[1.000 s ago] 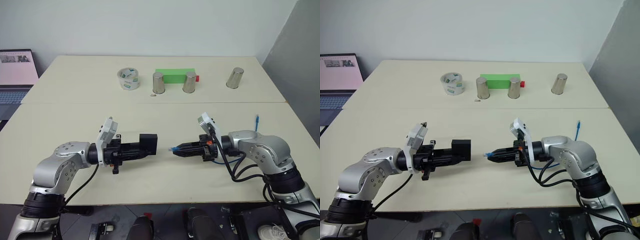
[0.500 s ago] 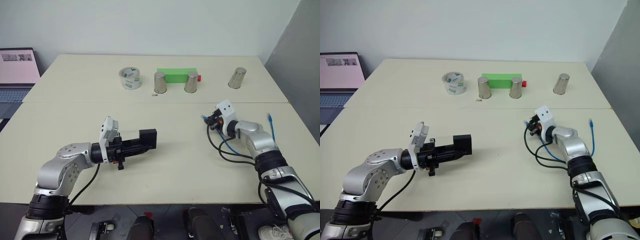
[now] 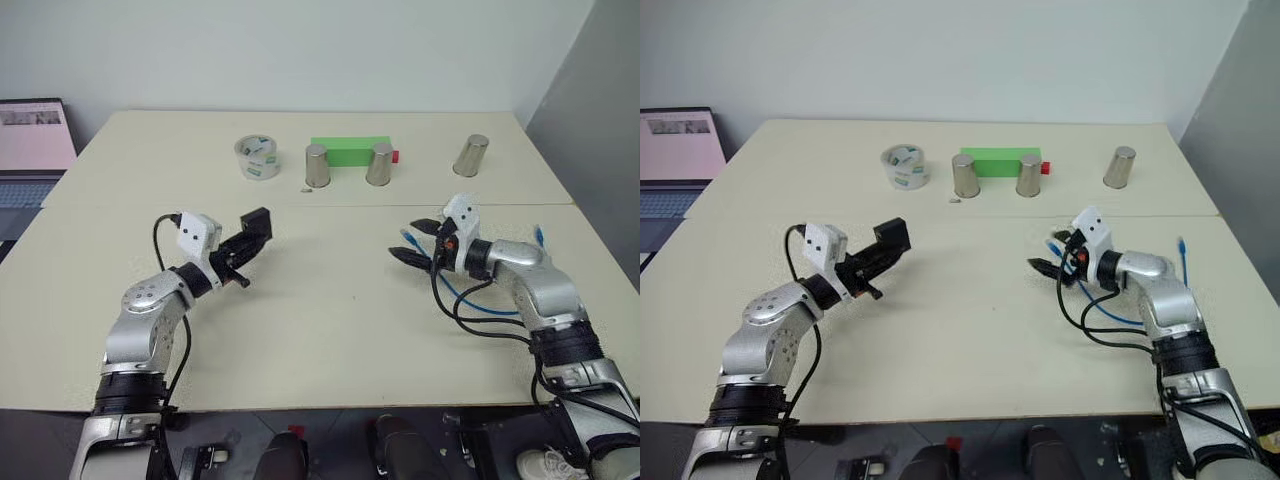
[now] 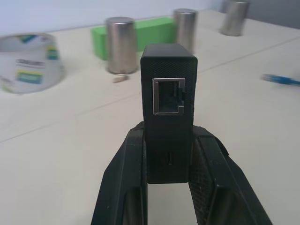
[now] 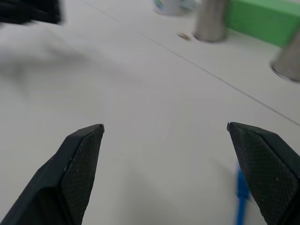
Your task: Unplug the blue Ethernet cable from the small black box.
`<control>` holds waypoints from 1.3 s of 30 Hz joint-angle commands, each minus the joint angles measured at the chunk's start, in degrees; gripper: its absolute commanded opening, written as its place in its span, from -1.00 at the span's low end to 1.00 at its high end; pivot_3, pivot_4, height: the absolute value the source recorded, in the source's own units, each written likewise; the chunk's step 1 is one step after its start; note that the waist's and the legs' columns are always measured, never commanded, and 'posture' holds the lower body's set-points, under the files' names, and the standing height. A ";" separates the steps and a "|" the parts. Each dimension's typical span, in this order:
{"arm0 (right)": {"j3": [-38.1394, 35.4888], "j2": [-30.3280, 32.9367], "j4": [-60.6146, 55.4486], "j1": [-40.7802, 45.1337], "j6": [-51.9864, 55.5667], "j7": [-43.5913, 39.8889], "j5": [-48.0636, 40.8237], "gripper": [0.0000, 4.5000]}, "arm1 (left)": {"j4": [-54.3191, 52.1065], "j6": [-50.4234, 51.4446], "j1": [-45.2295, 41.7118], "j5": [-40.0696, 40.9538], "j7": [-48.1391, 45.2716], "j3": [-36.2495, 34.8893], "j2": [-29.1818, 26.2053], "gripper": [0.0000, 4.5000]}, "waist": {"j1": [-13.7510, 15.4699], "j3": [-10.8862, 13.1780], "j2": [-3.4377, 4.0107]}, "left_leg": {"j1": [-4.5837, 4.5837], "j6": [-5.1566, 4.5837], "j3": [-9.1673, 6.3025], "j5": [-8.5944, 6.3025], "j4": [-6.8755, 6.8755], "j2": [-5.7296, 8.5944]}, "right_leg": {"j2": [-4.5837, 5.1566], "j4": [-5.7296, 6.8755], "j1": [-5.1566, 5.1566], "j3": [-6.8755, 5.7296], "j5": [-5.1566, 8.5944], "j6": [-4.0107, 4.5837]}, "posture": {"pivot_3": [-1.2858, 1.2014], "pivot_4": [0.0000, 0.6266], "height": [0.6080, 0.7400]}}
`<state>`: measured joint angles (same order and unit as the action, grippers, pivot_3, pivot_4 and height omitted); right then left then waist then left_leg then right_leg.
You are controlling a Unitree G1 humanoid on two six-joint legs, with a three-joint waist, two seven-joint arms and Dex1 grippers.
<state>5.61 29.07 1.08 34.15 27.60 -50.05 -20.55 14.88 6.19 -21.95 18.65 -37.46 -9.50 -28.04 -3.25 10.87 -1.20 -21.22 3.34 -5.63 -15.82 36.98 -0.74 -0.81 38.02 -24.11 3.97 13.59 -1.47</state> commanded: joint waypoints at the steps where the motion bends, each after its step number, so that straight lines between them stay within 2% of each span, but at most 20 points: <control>1: 2.47 -1.11 -9.27 -0.03 2.45 0.05 -1.09 0.94 | 7.10 -8.96 -2.28 -2.95 5.78 -3.33 1.48 -0.66 | 0.14 -0.01 -0.01 | 0.00 0.00 -0.02 0.00 0.00 0.00 | 0.00 0.00 0.01 -0.02 0.01 -0.01 | 0.03 -0.52 1.00; 8: 8.22 -3.00 -12.52 -0.24 3.05 0.32 1.57 0.94 | 22.66 -17.37 -5.78 -4.73 10.27 -4.70 4.65 -0.66 | 0.52 -0.01 -0.02 | -0.03 0.00 -0.05 0.00 0.07 0.05 | 0.02 -0.02 0.03 -0.04 -0.01 -0.13 | 0.03 -0.52 1.00; 10: 9.18 -2.65 -12.40 -0.69 2.54 0.03 2.59 0.96 | 26.70 -17.95 -6.68 -4.81 11.75 -5.23 5.28 -0.35 | 0.89 -0.02 -0.04 | -0.05 0.01 -0.07 0.01 0.08 0.07 | 0.04 -0.02 0.03 -0.07 -0.05 -0.07 | 0.03 -0.52 1.00; 11: 9.41 -2.48 -12.43 -0.81 2.44 -0.07 2.83 0.96 | 28.11 -18.16 -6.97 -4.67 11.84 -5.43 5.43 -0.31 | 0.99 -0.03 -0.05 | -0.07 0.01 -0.08 0.01 0.08 0.07 | 0.04 -0.03 0.02 -0.09 -0.06 -0.07 | 0.03 -0.52 1.00; 12: 9.43 -2.44 -12.45 -0.85 2.45 -0.08 2.89 0.96 | 29.01 -18.46 -7.08 -4.85 11.72 -5.30 5.34 -0.17 | 1.11 -0.03 -0.05 | -0.07 0.01 -0.09 0.01 0.07 0.07 | 0.05 -0.04 0.03 -0.09 -0.06 -0.07 | 0.03 -0.52 1.00; 18: 9.28 -2.34 -12.83 -1.67 2.35 0.11 3.88 0.96 | 28.86 -19.10 -4.43 -3.88 10.07 -5.91 5.78 0.35 | 1.18 -0.04 -0.03 | 0.06 0.01 -0.07 0.01 0.06 0.06 | 0.04 0.03 0.07 -0.09 -0.04 -0.10 | 0.03 -0.52 1.00; 25: 8.87 -1.56 -14.77 -3.63 2.87 0.83 4.35 0.96 | 12.34 -9.54 7.02 -3.05 11.12 -5.33 4.70 0.98 | -0.05 -0.09 0.03 | 0.23 0.01 0.09 0.00 -0.01 0.03 | 0.07 0.04 0.14 0.05 -0.03 -0.12 | 0.03 -0.52 1.00; 28: 7.63 -0.32 -15.56 -5.24 2.93 1.34 4.47 0.96 | 1.03 -1.89 13.04 -2.41 10.50 -5.22 2.14 0.98 | -0.39 -0.09 0.03 | 0.25 0.00 0.11 0.00 -0.02 0.00 | 0.07 0.05 0.13 0.06 -0.02 -0.13 | 0.03 -0.52 1.00; 31: 4.36 1.90 -16.07 -8.25 3.61 2.14 3.49 0.96 | -10.27 4.81 19.27 -3.08 6.42 -4.52 -4.49 0.98 | -0.45 -0.10 0.00 | 0.25 0.00 0.11 0.00 -0.02 -0.03 | 0.04 0.03 0.13 0.06 0.10 -0.32 | 0.03 -0.52 1.00; 33: 1.42 3.98 -16.31 -10.31 3.93 2.15 2.70 0.96 | -15.86 9.48 21.97 -0.55 2.22 -5.90 -9.54 0.98 | -0.36 -0.09 0.01 | 0.25 0.00 0.11 0.00 -0.03 -0.04 | 0.02 0.03 0.13 0.06 0.13 -0.28 | 0.03 -0.52 1.00; 39: -5.94 11.05 -16.29 -13.97 5.82 -0.76 -0.22 0.96 | -20.32 15.04 21.65 4.39 -5.35 -10.86 -19.09 0.98 | 0.23 -0.02 0.01 | 0.21 0.00 0.03 0.00 0.02 0.00 | -0.01 0.04 0.15 -0.02 0.16 -0.24 | 0.03 -0.52 1.00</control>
<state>2.63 38.58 -13.41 20.56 33.19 -49.79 -19.30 -3.08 20.09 0.98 21.03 -40.77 -17.82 -45.33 -3.02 10.85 -1.20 -20.98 3.33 -5.58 -15.83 36.99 -0.73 -0.82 38.06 -23.95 3.97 13.79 -1.65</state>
